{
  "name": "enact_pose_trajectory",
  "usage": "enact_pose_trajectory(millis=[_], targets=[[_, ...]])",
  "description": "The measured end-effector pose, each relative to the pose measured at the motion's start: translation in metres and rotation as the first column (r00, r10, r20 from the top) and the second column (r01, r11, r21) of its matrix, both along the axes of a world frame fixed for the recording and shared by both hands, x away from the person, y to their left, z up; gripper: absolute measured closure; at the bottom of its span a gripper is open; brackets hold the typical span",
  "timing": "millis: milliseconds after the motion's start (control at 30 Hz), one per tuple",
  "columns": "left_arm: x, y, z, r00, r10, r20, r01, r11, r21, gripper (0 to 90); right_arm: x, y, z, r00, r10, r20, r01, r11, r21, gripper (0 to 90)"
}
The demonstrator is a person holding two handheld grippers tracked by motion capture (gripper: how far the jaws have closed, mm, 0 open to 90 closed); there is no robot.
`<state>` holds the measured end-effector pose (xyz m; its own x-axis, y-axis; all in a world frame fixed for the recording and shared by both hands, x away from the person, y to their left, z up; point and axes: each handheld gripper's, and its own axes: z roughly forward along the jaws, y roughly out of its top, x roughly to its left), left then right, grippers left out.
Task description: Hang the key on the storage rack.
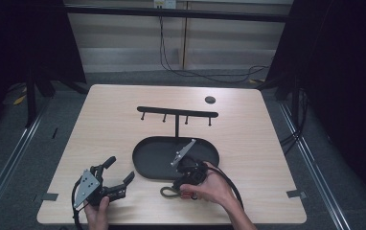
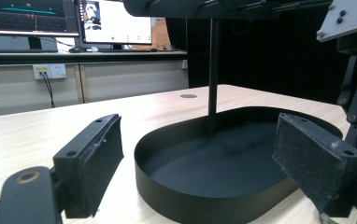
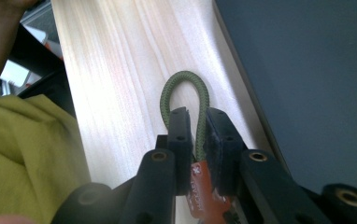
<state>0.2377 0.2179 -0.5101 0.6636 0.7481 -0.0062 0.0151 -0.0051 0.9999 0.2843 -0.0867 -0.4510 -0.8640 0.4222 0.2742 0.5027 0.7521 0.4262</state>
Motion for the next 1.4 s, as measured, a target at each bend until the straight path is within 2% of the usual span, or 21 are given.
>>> enact_pose_trajectory(millis=[100, 133, 233, 333, 467, 600, 700, 833, 867, 1000, 1200, 1400], targets=[[0.0, 0.0, 0.0, 1.0, 0.0, 0.0, 0.0, 1.0, 0.0, 15.7, 0.001, 0.004, 0.0, 0.9998, 0.019, -0.006, -0.019, 1.0, -0.019, 82.2], [0.0, 0.0, 0.0, 1.0, 0.0, 0.0, 0.0, 1.0, 0.0, 15.7, 0.003, 0.008, -0.001, 0.9994, 0.029, -0.02, -0.03, 0.999, -0.044, 82.7], [0.0, 0.0, 0.0, 1.0, 0.0, 0.0, 0.0, 1.0, 0.0, 15.7, 0.005, 0.012, -0.003, 0.9989, 0.04, -0.022, -0.042, 0.997, -0.058, 83.6], [0.0, 0.0, 0.0, 1.0, 0.0, 0.0, 0.0, 1.0, 0.0, 15.7, 0.009, 0.016, -0.01, 0.9969, 0.064, -0.045, -0.068, 0.994, -0.085, 84.3], [0.0, 0.0, 0.0, 1.0, 0.0, 0.0, 0.0, 1.0, 0.0, 15.7, 0.012, 0.018, -0.013, 0.9963, 0.071, -0.047, -0.076, 0.992, -0.097, 84.1], [0.0, 0.0, 0.0, 1.0, 0.0, 0.0, 0.0, 1.0, -0.001, 15.7, 0.014, 0.021, -0.017, 0.9953, 0.08, -0.055, -0.087, 0.987, -0.134, 82.7], [0.0, 0.0, 0.0, 1.0, 0.0, 0.0, 0.0, 1.0, 0.0, 15.7, 0.014, 0.022, -0.018, 0.9949, 0.082, -0.06, -0.089, 0.987, -0.136, 82.7], [0.0, 0.0, 0.0, 1.0, -0.001, 0.0, 0.001, 1.0, -0.001, 15.7, 0.012, 0.024, -0.018, 0.993, 0.112, -0.036, -0.117, 0.98, -0.162, 82.5], [0.0, 0.0, 0.0, 1.0, -0.003, 0.001, 0.003, 1.0, 0.005, 15.7, 0.009, 0.026, -0.019, 0.9924, 0.117, -0.038, -0.122, 0.974, -0.19, 81.8], [0.0, 0.0, 0.0, 1.0, -0.003, 0.001, 0.003, 1.0, 0.005, 15.6, 0.005, 0.027, -0.018, 0.9917, 0.128, -0.006, -0.127, 0.972, -0.2, 81.8], [0.0, 0.0, 0.0, 1.0, -0.002, 0.0, 0.002, 1.0, 0.0, 15.7, 0.001, 0.031, -0.017, 0.9894, 0.145, 0.01, -0.139, 0.963, -0.232, 84.8], [0.0, 0.0, 0.0, 1.0, -0.002, 0.0, 0.002, 1.0, 0.0, 15.6, 0.005, 0.029, -0.017, 0.9943, 0.107, -0.009, -0.106, 0.967, -0.232, 85.6]])
